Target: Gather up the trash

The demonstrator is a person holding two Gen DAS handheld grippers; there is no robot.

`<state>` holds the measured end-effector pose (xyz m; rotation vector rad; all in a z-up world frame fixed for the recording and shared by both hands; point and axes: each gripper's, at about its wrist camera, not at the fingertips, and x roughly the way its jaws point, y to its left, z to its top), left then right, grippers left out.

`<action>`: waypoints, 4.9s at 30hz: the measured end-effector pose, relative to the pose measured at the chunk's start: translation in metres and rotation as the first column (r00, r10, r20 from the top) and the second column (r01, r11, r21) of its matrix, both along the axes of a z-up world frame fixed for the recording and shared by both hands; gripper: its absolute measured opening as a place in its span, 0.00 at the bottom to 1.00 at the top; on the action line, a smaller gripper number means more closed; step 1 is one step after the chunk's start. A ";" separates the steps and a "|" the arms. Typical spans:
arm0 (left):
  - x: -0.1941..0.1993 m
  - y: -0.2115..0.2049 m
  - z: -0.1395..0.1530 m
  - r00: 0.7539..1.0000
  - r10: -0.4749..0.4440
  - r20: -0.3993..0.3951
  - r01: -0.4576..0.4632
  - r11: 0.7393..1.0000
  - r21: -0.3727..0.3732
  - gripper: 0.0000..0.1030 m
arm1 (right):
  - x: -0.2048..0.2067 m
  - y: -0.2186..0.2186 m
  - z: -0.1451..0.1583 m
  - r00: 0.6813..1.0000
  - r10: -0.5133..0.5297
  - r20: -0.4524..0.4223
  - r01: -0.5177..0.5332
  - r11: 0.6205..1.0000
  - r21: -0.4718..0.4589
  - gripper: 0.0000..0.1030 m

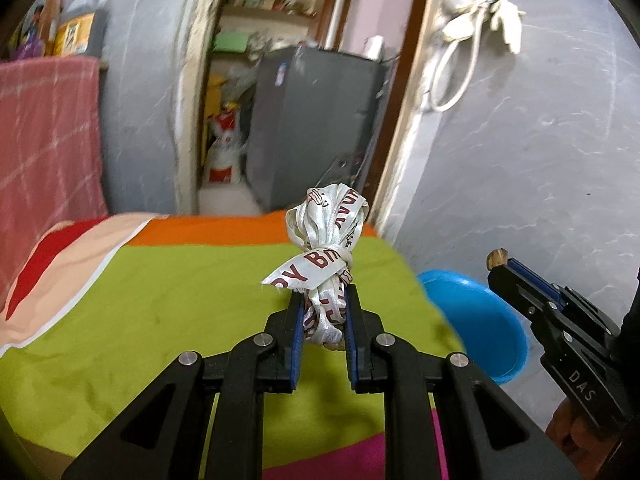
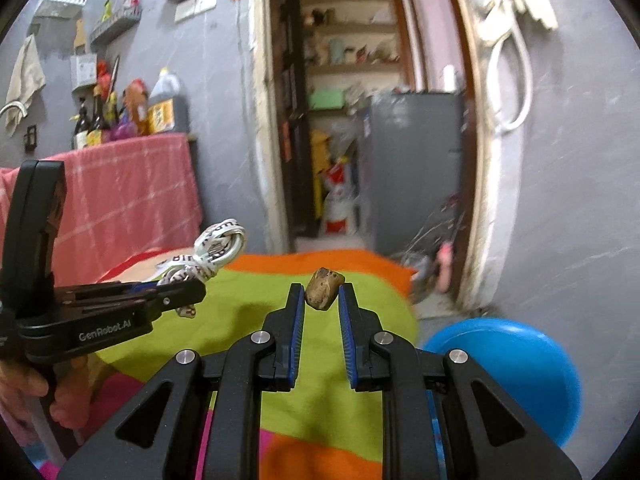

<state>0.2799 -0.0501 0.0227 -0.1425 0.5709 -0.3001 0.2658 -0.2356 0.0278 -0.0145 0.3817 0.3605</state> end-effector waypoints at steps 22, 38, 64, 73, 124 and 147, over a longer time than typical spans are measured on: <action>0.002 -0.149 0.007 0.969 -0.168 0.179 0.172 0.985 -0.002 0.14 | -0.035 -0.130 -0.003 0.920 -0.331 0.211 0.341 0.940 -0.008 0.15; 0.028 -0.182 -0.014 0.969 -0.213 0.124 0.213 0.977 0.019 0.14 | -0.024 -0.158 -0.023 0.921 -0.363 0.142 0.366 0.931 0.004 0.15; 0.045 -0.173 -0.026 0.981 -0.195 0.015 0.196 0.980 -0.035 0.35 | -0.012 -0.176 -0.027 0.905 -0.414 0.096 0.411 0.910 0.051 0.37; 0.038 -0.156 -0.018 0.992 -0.117 0.047 0.119 0.992 -0.046 0.77 | -0.026 -0.188 -0.021 0.873 -0.471 0.131 0.459 0.882 0.109 0.76; -0.101 -0.051 0.043 0.979 0.083 0.185 -0.081 0.997 -0.018 0.98 | -0.143 -0.121 0.047 0.902 -0.380 0.202 0.371 0.925 0.085 1.00; -0.190 -0.024 0.027 0.982 0.074 0.173 -0.082 0.996 0.036 0.98 | -0.222 -0.081 0.040 0.918 -0.355 0.178 0.353 0.935 0.043 1.00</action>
